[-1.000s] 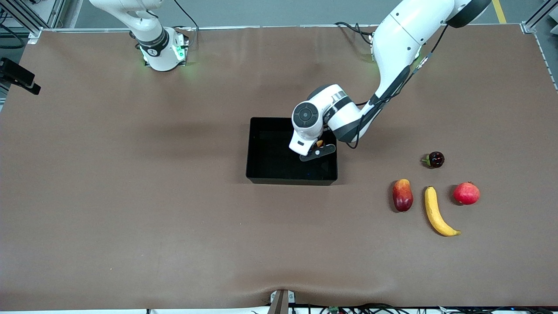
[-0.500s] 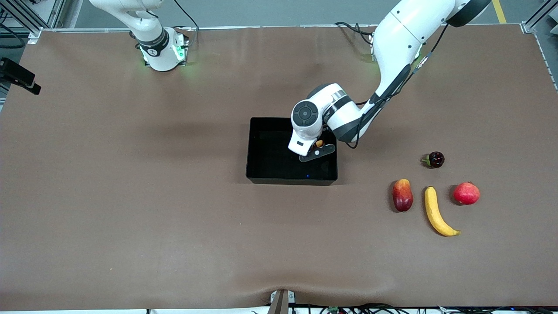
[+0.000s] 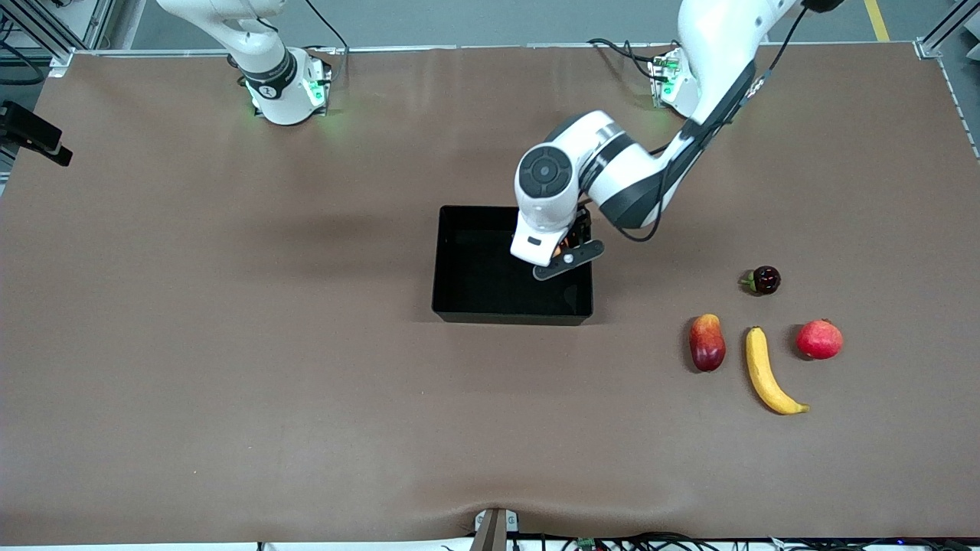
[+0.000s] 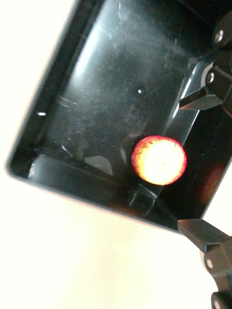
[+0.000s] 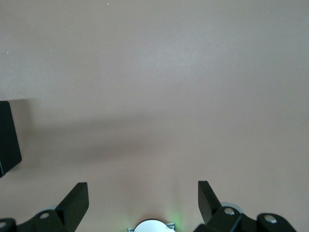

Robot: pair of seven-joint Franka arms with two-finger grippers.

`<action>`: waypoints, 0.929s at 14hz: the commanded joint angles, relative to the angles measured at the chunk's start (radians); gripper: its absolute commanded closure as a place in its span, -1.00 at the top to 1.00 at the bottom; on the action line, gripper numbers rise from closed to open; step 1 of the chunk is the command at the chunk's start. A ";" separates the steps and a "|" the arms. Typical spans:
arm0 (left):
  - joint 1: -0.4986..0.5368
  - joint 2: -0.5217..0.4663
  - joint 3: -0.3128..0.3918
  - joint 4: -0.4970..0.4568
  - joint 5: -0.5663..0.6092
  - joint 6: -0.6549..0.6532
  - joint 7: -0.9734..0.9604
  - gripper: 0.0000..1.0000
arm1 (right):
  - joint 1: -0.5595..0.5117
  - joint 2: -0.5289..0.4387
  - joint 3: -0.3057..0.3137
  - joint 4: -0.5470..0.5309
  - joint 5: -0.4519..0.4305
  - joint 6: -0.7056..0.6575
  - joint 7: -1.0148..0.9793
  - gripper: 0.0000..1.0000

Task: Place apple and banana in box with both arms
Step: 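Move the left gripper back to the yellow banana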

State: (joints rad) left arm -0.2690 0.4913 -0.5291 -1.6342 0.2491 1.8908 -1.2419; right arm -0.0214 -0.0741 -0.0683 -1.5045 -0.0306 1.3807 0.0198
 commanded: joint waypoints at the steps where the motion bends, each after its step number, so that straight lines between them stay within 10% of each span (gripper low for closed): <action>1: 0.086 -0.071 0.000 0.037 -0.013 -0.064 0.096 1.00 | -0.015 -0.007 0.008 0.003 0.014 -0.011 -0.009 1.00; 13: 0.646 0.007 0.005 0.080 0.010 0.065 0.873 1.00 | -0.015 -0.007 0.008 0.003 0.014 -0.011 -0.011 1.00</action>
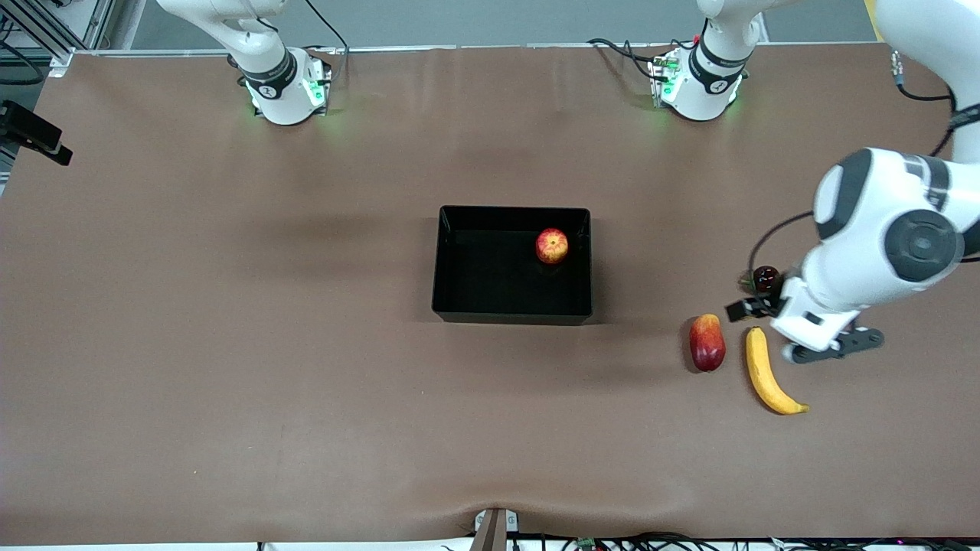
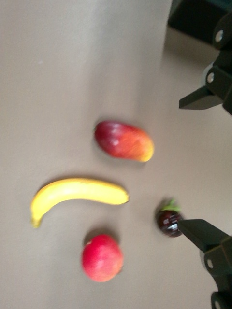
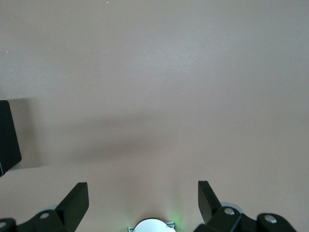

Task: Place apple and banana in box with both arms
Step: 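Move the left gripper back to the yellow banana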

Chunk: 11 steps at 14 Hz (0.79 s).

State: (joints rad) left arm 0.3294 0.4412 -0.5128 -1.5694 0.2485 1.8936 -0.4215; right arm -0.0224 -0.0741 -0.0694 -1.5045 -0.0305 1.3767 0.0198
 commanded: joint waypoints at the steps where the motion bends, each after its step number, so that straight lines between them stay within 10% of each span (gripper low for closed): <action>1: 0.069 0.086 -0.012 0.015 0.024 0.109 0.084 1.00 | -0.014 -0.007 0.010 0.003 0.014 -0.007 -0.009 1.00; 11: 0.076 0.350 0.033 0.011 0.301 0.505 0.112 0.91 | -0.007 -0.007 0.014 0.004 0.015 -0.008 -0.008 1.00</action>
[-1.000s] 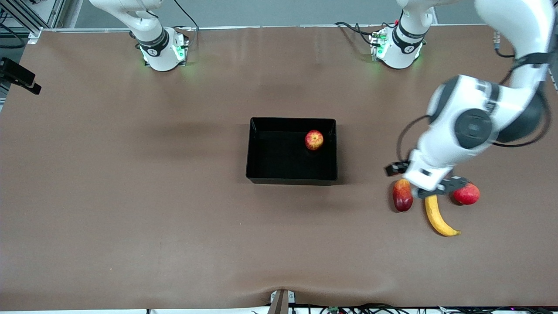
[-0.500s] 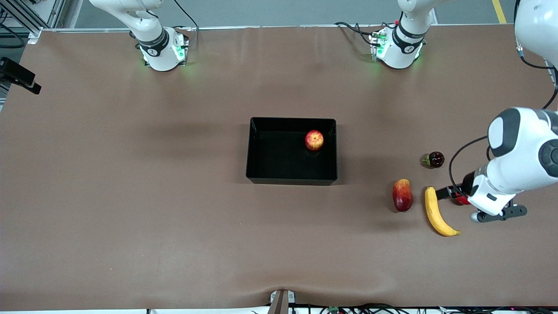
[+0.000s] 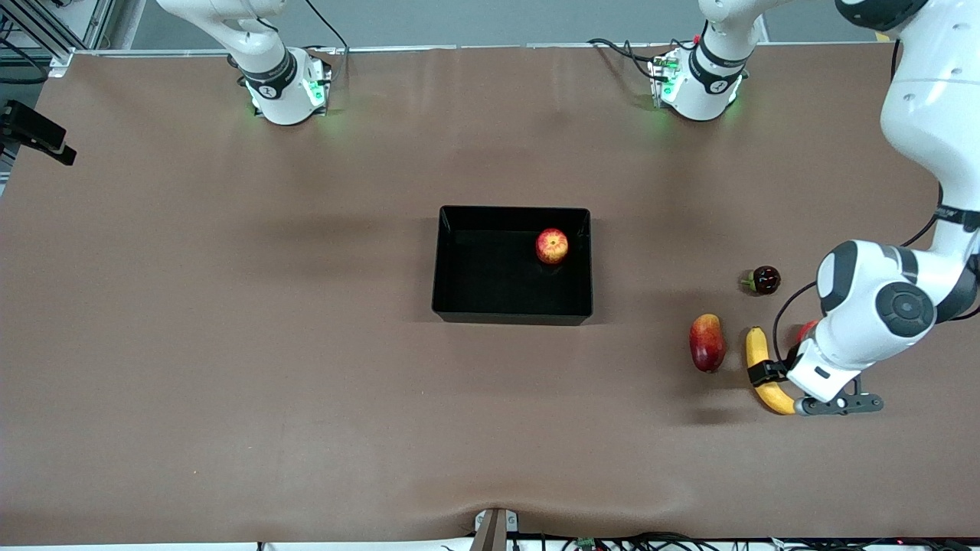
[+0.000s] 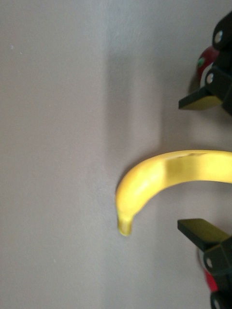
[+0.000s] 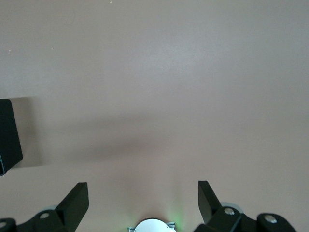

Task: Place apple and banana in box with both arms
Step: 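Close the left gripper on the banana and lift it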

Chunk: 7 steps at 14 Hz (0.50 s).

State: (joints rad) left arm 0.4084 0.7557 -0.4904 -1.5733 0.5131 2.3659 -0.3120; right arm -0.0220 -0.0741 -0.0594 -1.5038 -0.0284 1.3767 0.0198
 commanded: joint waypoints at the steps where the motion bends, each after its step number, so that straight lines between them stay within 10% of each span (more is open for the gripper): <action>1: -0.003 0.039 0.019 0.006 0.038 0.035 0.004 0.87 | -0.007 -0.007 0.004 0.004 0.013 -0.008 -0.007 1.00; 7: -0.002 0.073 0.044 -0.011 0.039 0.033 0.024 0.65 | 0.004 -0.007 0.006 0.004 0.013 -0.010 -0.006 1.00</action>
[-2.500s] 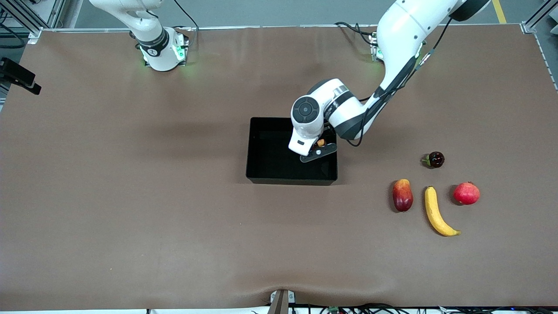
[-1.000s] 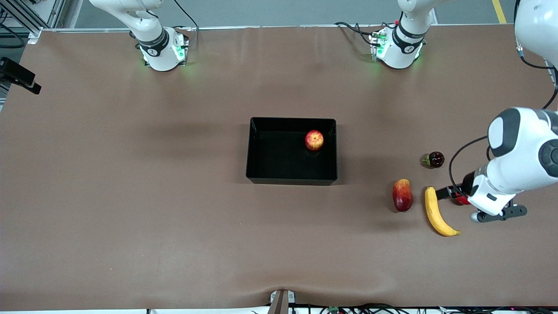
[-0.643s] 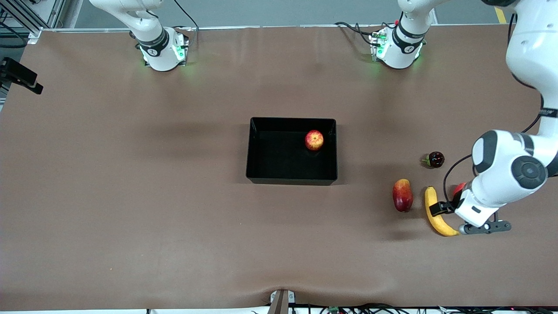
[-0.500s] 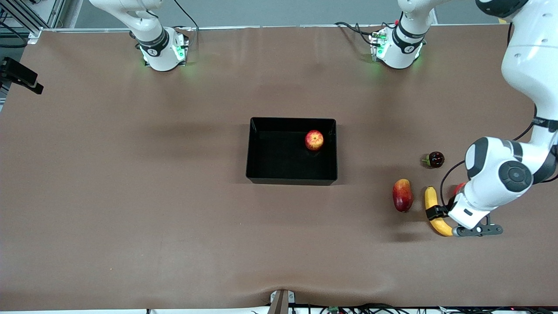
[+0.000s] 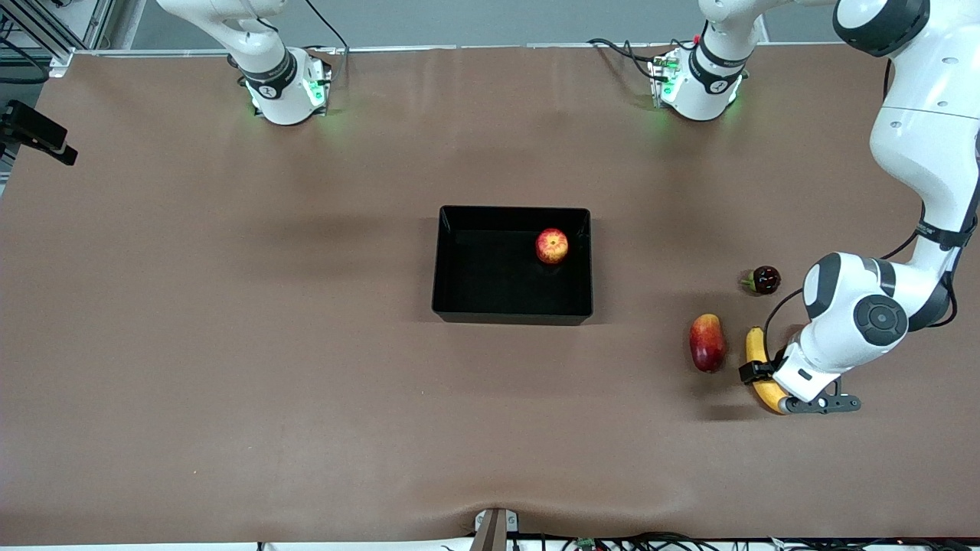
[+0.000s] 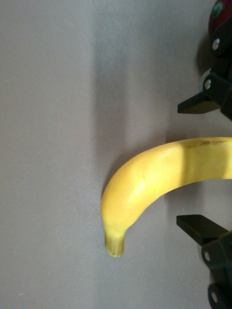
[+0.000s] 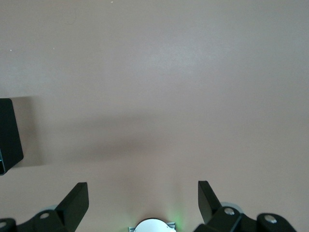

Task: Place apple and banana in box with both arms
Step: 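Close the left gripper on the banana and lift it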

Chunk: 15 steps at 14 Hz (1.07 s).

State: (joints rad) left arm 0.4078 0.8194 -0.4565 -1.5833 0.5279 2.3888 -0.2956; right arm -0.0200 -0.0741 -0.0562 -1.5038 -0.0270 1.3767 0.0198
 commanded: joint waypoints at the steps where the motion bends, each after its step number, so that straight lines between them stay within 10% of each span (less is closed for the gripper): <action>1: -0.001 0.007 0.013 -0.003 0.024 0.010 0.009 0.38 | 0.002 -0.007 0.002 0.004 0.013 -0.010 -0.006 1.00; 5: -0.001 -0.011 0.012 0.000 0.023 -0.005 0.012 -1.00 | 0.002 -0.007 0.002 0.004 0.013 -0.011 -0.004 1.00; 15: -0.007 -0.207 -0.269 0.011 -0.037 -0.307 -0.118 -1.00 | 0.011 -0.009 0.001 0.004 0.022 -0.013 -0.003 1.00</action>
State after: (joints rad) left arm 0.4002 0.6398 -0.6696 -1.5558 0.5151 2.1259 -0.3417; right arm -0.0089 -0.0741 -0.0509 -1.5038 -0.0212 1.3761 0.0198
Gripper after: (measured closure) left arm 0.630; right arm 0.000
